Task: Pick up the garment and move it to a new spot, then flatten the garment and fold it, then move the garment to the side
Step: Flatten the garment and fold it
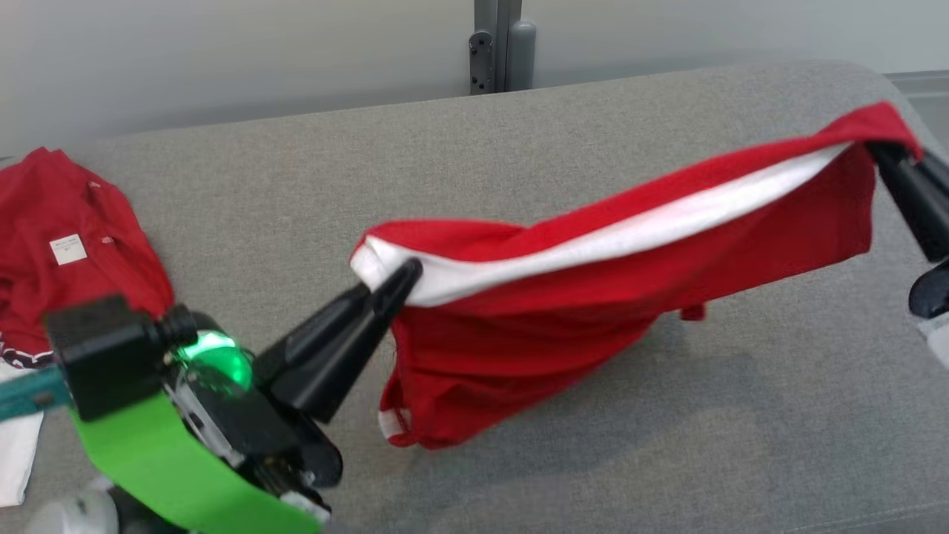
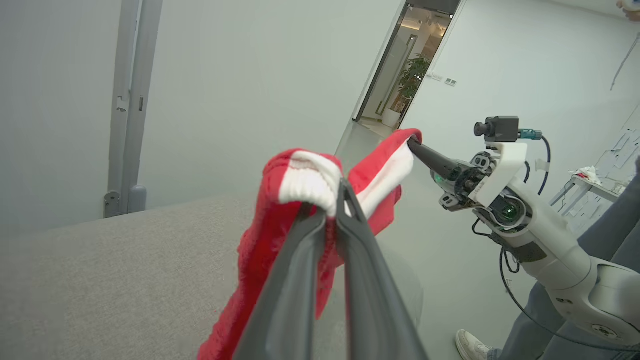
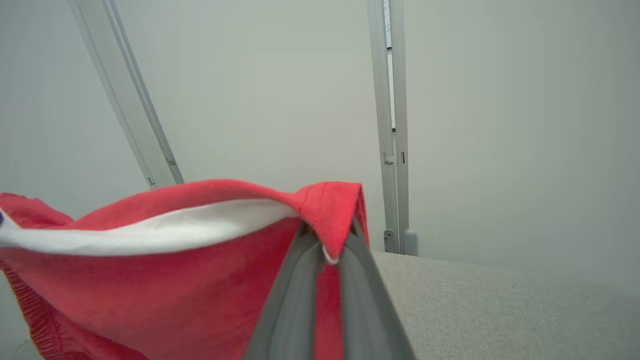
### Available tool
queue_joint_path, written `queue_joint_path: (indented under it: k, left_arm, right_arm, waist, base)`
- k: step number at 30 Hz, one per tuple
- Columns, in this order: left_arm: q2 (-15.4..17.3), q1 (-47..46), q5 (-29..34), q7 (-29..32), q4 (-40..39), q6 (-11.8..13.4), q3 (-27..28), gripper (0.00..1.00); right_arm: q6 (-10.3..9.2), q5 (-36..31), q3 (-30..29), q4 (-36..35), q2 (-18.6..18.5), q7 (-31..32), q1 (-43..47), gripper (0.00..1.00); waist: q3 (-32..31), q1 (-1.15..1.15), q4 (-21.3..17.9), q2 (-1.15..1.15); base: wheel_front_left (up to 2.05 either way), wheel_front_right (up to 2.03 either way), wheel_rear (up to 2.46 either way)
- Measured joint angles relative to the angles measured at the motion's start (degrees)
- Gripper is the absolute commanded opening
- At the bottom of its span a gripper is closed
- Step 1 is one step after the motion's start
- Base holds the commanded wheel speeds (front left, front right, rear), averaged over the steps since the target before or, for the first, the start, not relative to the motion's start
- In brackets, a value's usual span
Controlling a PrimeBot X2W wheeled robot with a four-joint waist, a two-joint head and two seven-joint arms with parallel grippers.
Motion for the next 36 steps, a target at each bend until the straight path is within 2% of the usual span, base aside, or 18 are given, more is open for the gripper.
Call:
queue_joint_path:
  k: [3, 6, 9, 12, 18, 22, 25, 28, 32, 36]
  left_arm:
    - [0.83, -9.87, -0.58, 4.43, 1.35, 1.18, 1.37, 0.0]
    - [0.1, -20.54, -0.93, 7.91, 5.91, 2.34, 1.91, 0.0]
    - [-1.4, -32.31, 0.19, 9.62, 13.55, 2.75, 2.02, 0.0]
    - [-3.47, -44.06, 3.59, 9.21, 23.26, 1.75, 1.54, 0.0]
    - [-6.61, -64.95, 15.35, -2.55, 43.28, -1.24, 0.53, 0.0]
    - [-7.2, -73.35, 23.31, -15.49, 53.71, -2.76, -1.6, 0.0]
    - [-7.5, -75.25, 25.93, -23.25, 61.5, -3.21, -3.66, 0.0]
    - [-8.26, -74.19, 26.07, -28.0, 67.51, -3.47, -6.38, 0.0]
    - [-8.08, -64.74, 23.59, -32.47, 72.46, -3.59, -13.07, 0.0]
    - [-7.09, -53.81, 19.69, -34.45, 71.07, -3.59, -18.92, 0.0]
  right_arm:
    - [0.0, 1.44, -2.15, 0.27, 0.13, 4.74, -6.28, 0.0]
    - [0.0, 3.37, -2.46, 2.69, 2.11, 9.05, -14.16, 0.0]
    - [0.0, 2.63, -1.67, 7.13, 4.1, 12.63, -24.25, 0.0]
    - [0.0, -0.09, -0.82, 12.87, 7.77, 14.11, -35.54, 0.0]
    - [0.01, -9.03, -0.18, 27.29, 16.26, 10.02, -57.85, 0.0]
    - [0.01, -12.58, 0.36, 35.62, 19.98, 5.8, -66.22, 0.0]
    - [0.01, -13.25, 0.48, 40.45, 22.2, 2.03, -67.44, 0.0]
    - [0.02, -12.0, 1.1, 42.75, 23.06, -1.36, -65.11, 0.0]
    - [0.0, -8.44, 4.49, 43.89, 22.95, -6.19, -53.35, 0.0]
    - [0.0, -3.53, 8.25, 41.76, 20.9, -10.76, -39.9, 0.0]
  waist:
    - [1.56, 0.0, -0.51, 0.0]
    - [3.92, 0.0, -0.97, 0.0]
    - [7.18, 0.0, -1.37, 0.0]
    - [11.09, 0.0, -1.51, 0.0]
    - [19.32, 0.02, -1.14, 0.0]
    - [23.9, 0.02, -0.94, 0.0]
    - [26.74, 0.02, -0.9, 0.0]
    - [28.9, 0.02, -0.93, 0.0]
    - [30.12, 0.03, -1.2, 0.0]
    - [28.91, 0.02, -1.4, 0.0]
  base:
    - [0.0, 0.0, 0.0]
    - [0.0, 0.0, 0.0]
    - [0.0, 0.0, 0.0]
    - [0.0, 0.0, 0.0]
    - [0.0, 0.0, 0.0]
    - [0.0, 0.0, 0.0]
    - [0.0, 0.0, 0.0]
    - [0.0, 0.0, 0.0]
    - [0.0, 0.0, 0.0]
    - [0.0, 0.0, 0.0]
